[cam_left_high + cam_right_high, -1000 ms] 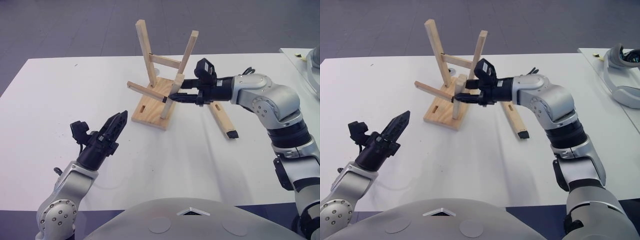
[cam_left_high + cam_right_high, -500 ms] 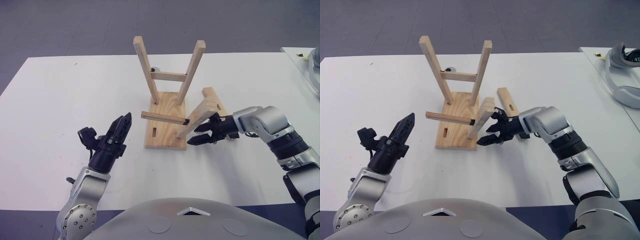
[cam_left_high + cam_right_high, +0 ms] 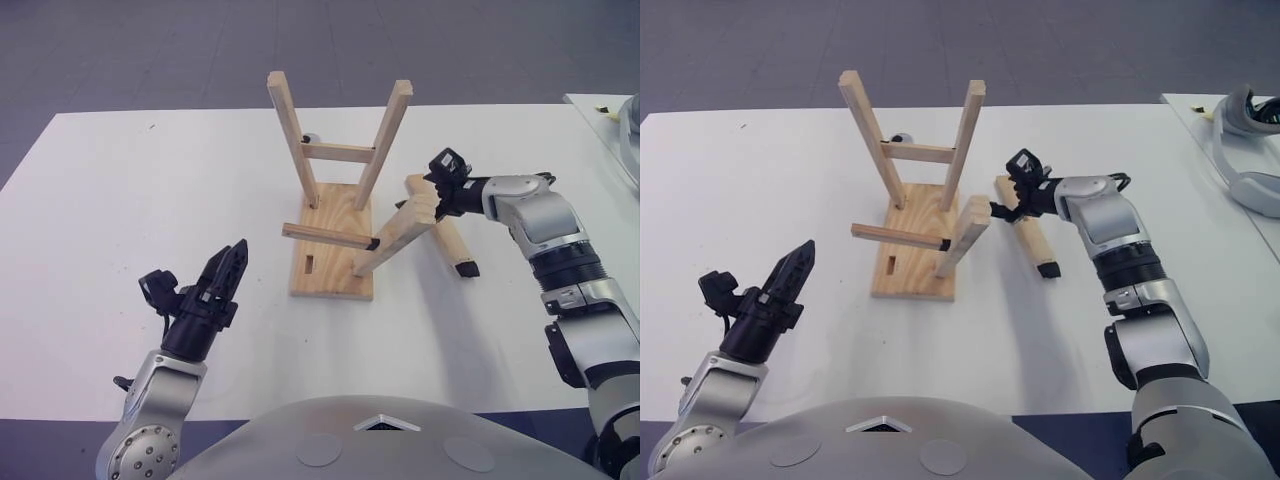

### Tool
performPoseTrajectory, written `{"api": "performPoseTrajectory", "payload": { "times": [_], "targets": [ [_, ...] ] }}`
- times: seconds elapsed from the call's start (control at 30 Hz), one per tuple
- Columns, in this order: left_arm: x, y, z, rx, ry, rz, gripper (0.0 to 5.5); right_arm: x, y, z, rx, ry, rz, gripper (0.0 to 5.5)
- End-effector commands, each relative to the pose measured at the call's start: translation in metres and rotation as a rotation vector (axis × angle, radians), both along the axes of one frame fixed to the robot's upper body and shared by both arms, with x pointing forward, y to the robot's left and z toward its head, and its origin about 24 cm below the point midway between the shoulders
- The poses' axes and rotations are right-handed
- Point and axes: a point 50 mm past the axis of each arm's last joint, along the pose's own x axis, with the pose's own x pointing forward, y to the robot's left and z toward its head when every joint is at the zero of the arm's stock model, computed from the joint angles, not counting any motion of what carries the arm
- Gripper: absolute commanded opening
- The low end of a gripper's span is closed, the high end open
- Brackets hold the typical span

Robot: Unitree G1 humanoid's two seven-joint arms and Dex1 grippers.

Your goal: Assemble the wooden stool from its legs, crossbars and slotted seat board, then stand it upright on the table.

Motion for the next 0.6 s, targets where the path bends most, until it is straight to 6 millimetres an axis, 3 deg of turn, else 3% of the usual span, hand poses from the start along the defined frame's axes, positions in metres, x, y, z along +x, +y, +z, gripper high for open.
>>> {"api": "performPoseTrajectory", "payload": {
  "times": [0.03, 0.27, 0.5, 0.6],
  "targets": [
    [0.002, 0.005, 0.005, 0.026, -0.007, -0.002, 2.75, 0.000, -0.009, -0.009, -0.052, -0.021, -0.140, 5.02],
    [0.003, 0.008, 0.008, 0.045, 0.001, -0.004, 2.75, -0.036, -0.025, -0.053, -0.125, 0.252, -0.276, 5.02],
    [0.009, 0.017, -0.004, 0.094, 0.102, 0.098, 2.75, -0.043, -0.028, -0.057, -0.129, 0.278, -0.290, 3.69],
    [0.011, 0.020, -0.013, 0.134, 0.170, 0.128, 2.75, -0.048, -0.035, -0.063, -0.214, 0.240, -0.232, 3.24]
  ]
}}
